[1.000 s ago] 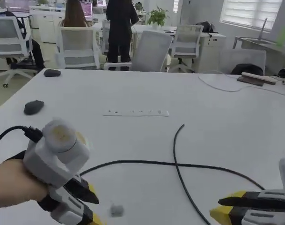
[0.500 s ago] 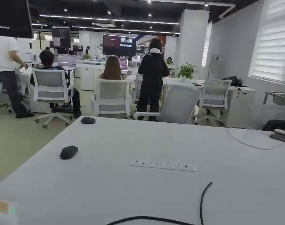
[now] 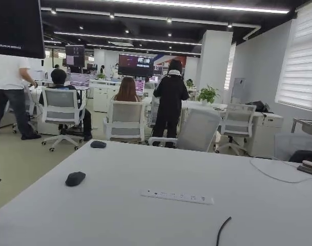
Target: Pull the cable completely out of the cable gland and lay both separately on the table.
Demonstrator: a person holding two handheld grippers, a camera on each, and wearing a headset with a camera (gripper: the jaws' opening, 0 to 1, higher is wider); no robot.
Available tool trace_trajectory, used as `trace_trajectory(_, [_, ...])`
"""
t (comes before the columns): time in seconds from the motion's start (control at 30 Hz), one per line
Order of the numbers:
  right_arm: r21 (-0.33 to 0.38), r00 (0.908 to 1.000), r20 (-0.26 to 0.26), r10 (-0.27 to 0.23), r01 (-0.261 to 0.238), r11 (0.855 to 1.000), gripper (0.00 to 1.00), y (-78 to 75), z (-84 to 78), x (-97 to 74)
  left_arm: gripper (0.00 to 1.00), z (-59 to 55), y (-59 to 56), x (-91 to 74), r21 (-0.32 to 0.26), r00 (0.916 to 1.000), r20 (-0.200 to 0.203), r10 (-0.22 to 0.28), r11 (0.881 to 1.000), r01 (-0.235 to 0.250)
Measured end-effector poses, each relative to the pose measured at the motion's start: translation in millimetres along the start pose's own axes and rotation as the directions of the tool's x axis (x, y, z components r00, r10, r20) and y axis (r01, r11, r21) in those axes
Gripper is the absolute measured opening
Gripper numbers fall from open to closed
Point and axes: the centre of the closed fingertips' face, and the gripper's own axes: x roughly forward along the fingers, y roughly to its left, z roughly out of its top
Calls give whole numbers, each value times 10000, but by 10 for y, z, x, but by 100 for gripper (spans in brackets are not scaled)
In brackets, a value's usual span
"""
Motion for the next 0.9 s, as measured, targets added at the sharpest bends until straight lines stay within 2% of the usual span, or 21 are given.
trace_trajectory(0.07, [124, 10000, 5, 4, -4, 9999, 37, -1, -17, -2, 52, -42, -13, 24, 53, 9998, -210, 23, 10000, -22])
trace_trajectory(0.17, [241, 9999, 102, -6, 4, 9997, 38, -6, 7, -34, 51, -30, -55, 41, 104, 9997, -228, -51, 9999, 54])
trace_trajectory(0.3, [208, 9999, 89, -127, 125, 9997, 38, -40, 31, -66, 51, 0, -22, 36, 41, 10000, -41, 90, 10000, -90])
trace_trajectory(0.4, [165, 9998, 97, -170, 168, 9997, 40, -55, 48, -75, 51, 60, -10, 24, -202, 9992, 356, 167, 9997, -159])
trace_trajectory(0.43, [159, 9998, 116, -174, 172, 9997, 40, -54, 54, -76, 52, 63, -16, 27, -202, 9992, 371, 139, 9997, -131])
trace_trajectory(0.5, [205, 9996, 191, -210, 206, 9996, 40, -59, 73, -71, 54, 40, 2, 37, -152, 9993, 253, 261, 9996, -258])
trace_trajectory(0.57, [214, 9997, 207, -152, 147, 9997, 40, -43, 85, -57, 55, 36, 23, 47, 148, 9987, 211, 461, 9988, -464])
trace_trajectory(0.63, [203, 9998, 191, -77, 73, 9998, 40, -26, 95, -37, 54, 14, 2, 46, 126, 9995, 87, 317, 9994, -319])
trace_trajectory(0.8, [249, 9999, 164, 35, -39, 9997, 40, -4, 125, 15, 54, 16, 0, 42, 85, 9995, 84, 314, 9995, -315])
trace_trajectory(0.9, [184, 9999, 91, 74, -76, 9998, 40, 25, 132, 57, 54, -10, -13, 52, 150, 9996, -69, 267, 9995, -266])
